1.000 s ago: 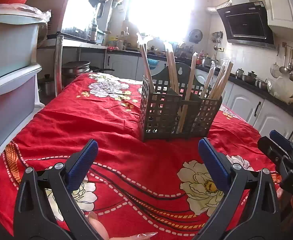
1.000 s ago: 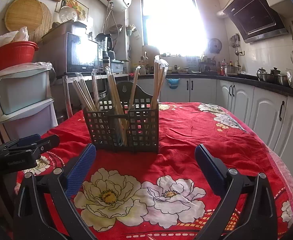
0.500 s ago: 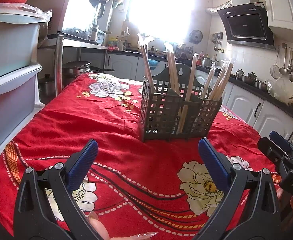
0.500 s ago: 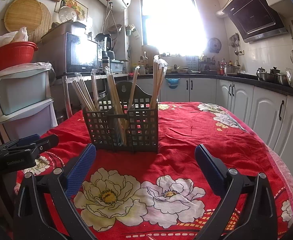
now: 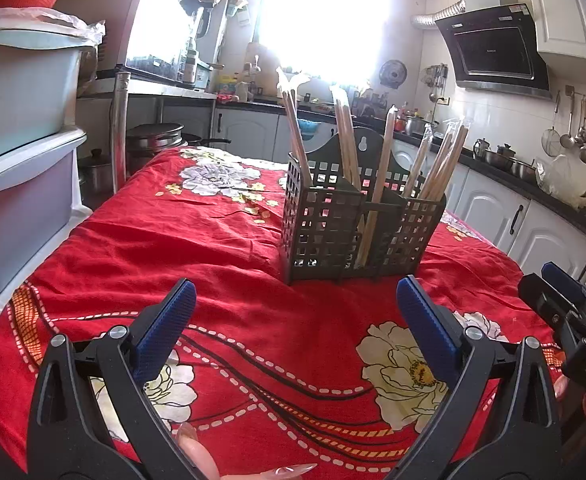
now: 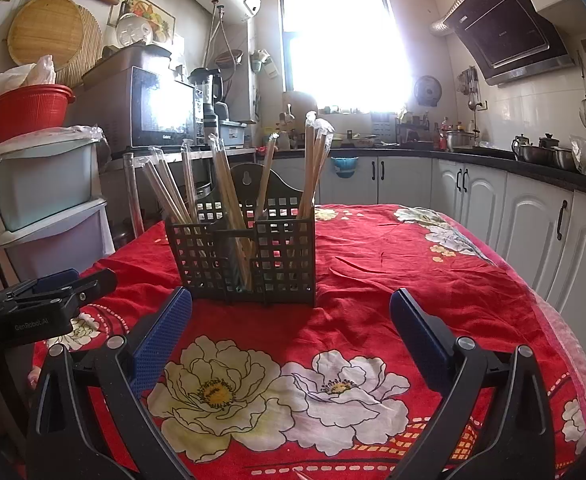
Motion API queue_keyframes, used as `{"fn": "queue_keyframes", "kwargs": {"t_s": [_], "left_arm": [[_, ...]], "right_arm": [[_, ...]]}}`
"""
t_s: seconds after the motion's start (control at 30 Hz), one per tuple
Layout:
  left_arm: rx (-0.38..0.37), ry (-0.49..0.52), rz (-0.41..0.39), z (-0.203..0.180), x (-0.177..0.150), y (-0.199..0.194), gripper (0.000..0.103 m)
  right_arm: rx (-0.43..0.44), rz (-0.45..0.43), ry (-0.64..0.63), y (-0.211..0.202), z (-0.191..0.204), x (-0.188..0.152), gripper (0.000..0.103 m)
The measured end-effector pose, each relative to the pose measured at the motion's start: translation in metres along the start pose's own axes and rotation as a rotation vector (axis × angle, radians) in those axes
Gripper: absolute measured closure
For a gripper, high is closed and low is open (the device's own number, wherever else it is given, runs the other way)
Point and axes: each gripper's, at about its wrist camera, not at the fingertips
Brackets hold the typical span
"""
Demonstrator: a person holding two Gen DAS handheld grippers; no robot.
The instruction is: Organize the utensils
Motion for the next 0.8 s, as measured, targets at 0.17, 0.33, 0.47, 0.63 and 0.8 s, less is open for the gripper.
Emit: {"fn": "queue_keyframes", "kwargs": {"t_s": [0.17,0.33,0.47,0.63,0.8], "left_arm": [[0.001,0.001,0.001,-0.0004,0.0000,0.0003,0.010],[0.001,0.000,0.000,-0.0009,-0.0001,0.0005,0.010],[0.001,0.002,0.001,-0.0008,-0.0001,0.0007,0.010],[0.000,-0.001,0.003,-0.0002,-0.0004,0.0004,0.010],[0.004,0.003,0.007,0.0005,-0.0014,0.0001,0.010]], "right_arm": [[0.000,0.001,0.001,0.0001,-0.0002,-0.0001,0.006],[0.000,0.000,0.001,0.0001,-0.0004,-0.0002,0.006],[-0.001,0.000,0.002,-0.0005,-0.0008,-0.0002,0.006],[-0.002,0.001,0.003,-0.0004,-0.0011,-0.0005,0.006],[-0.004,0.003,0.004,-0.0002,-0.0018,-0.0005,0.006]]}}
Point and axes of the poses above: each gripper's, at about its wrist camera, not at the fingertips, and y roughly the way its jaws point, z to its left, x to its top, and after that the axes turned 2 degrees about -x, right-handed
